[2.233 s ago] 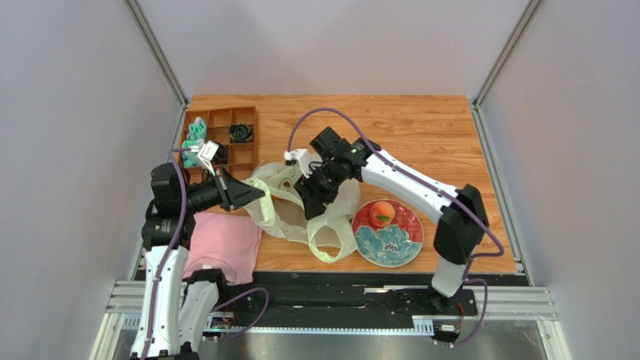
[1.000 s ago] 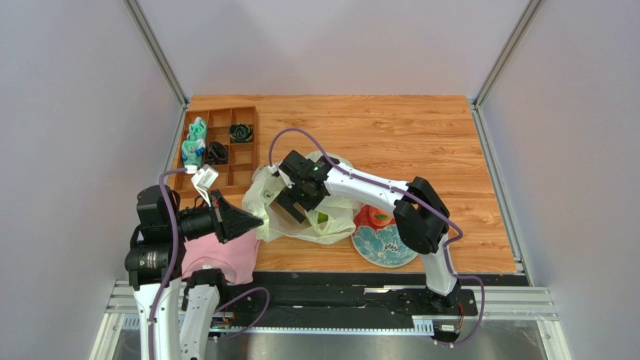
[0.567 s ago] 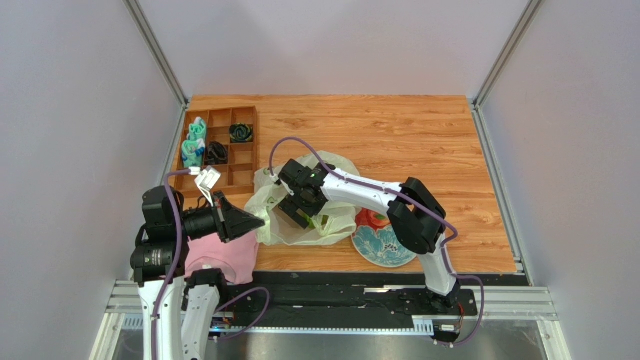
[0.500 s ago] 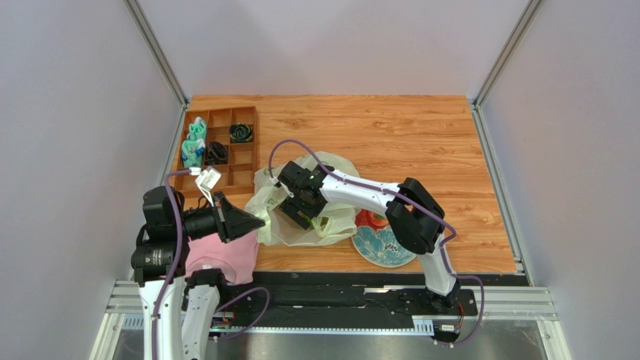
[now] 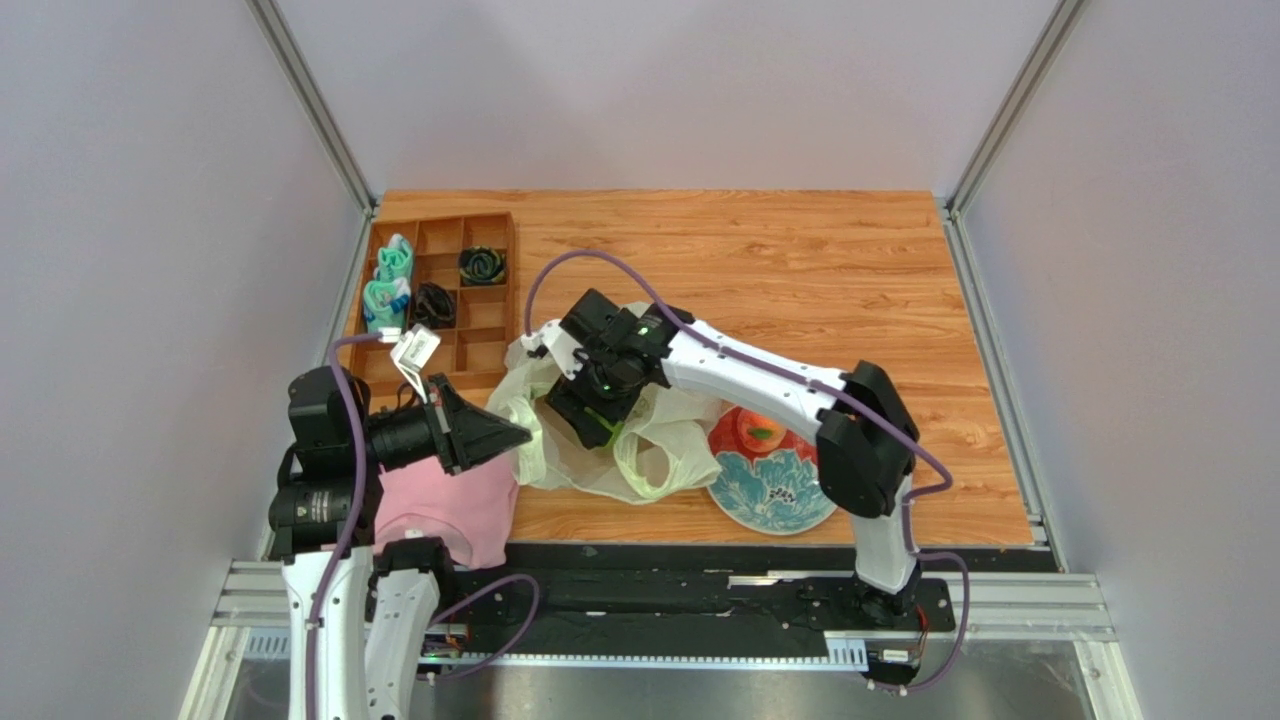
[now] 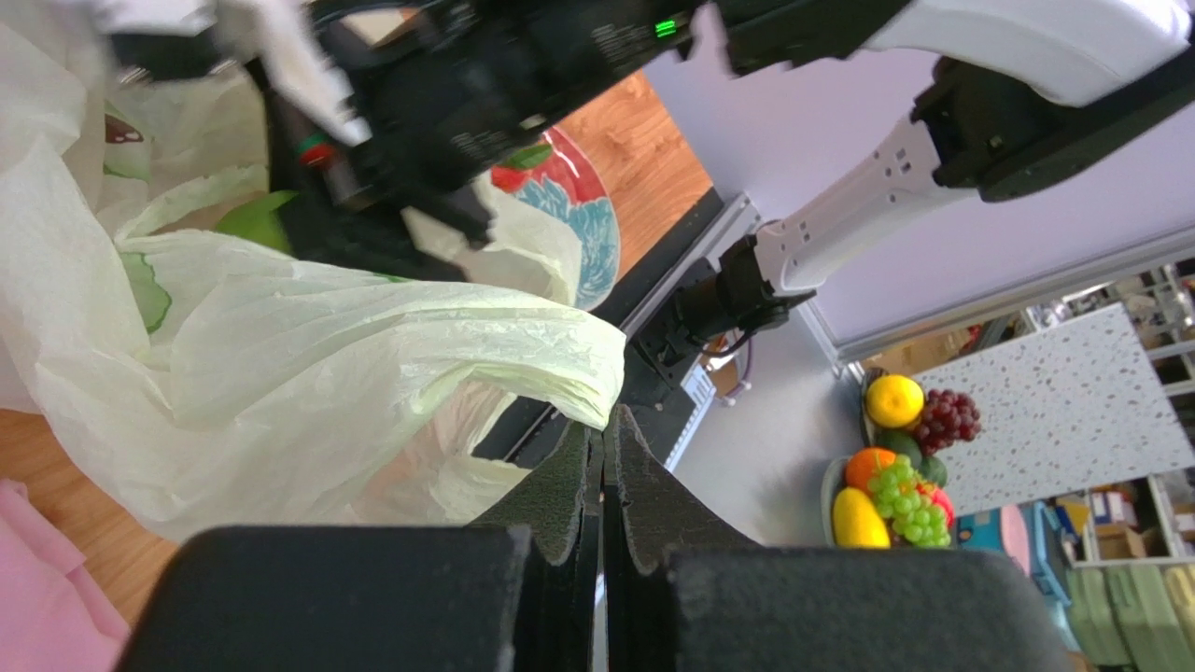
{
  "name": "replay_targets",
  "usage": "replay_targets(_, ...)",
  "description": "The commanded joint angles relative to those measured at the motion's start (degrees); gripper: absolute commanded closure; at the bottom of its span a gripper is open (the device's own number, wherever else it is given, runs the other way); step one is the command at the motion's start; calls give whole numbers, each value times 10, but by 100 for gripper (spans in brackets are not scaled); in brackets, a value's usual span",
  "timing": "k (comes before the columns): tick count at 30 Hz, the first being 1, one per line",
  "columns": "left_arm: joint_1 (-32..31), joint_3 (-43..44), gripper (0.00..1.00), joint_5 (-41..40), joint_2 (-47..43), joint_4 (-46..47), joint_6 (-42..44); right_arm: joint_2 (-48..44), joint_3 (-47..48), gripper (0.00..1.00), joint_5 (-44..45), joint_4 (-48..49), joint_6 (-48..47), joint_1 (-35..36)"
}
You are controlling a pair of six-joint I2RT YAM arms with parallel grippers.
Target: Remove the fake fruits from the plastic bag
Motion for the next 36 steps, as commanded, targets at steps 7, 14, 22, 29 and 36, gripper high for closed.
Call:
replay_targets(7, 3, 8, 100, -29, 37, 74, -31, -151, -14, 53, -176, -47, -17, -60)
replay_targets(14, 3, 20, 100, -38, 71, 103, -35, -286, -54, 60, -105, -107, -34, -148)
replay_targets(22, 3, 37, 100, -38, 100, 117, -46, -452, -340, 64, 219, -78, -168, -312)
replay_targets(29, 3, 38, 100, -40, 118, 125, -46, -535, -495, 64, 198, 3, -271, -329)
replay_targets(36, 3, 29, 100, -42, 117, 123, -44, -500, -523, 58, 174, 74, -274, -329)
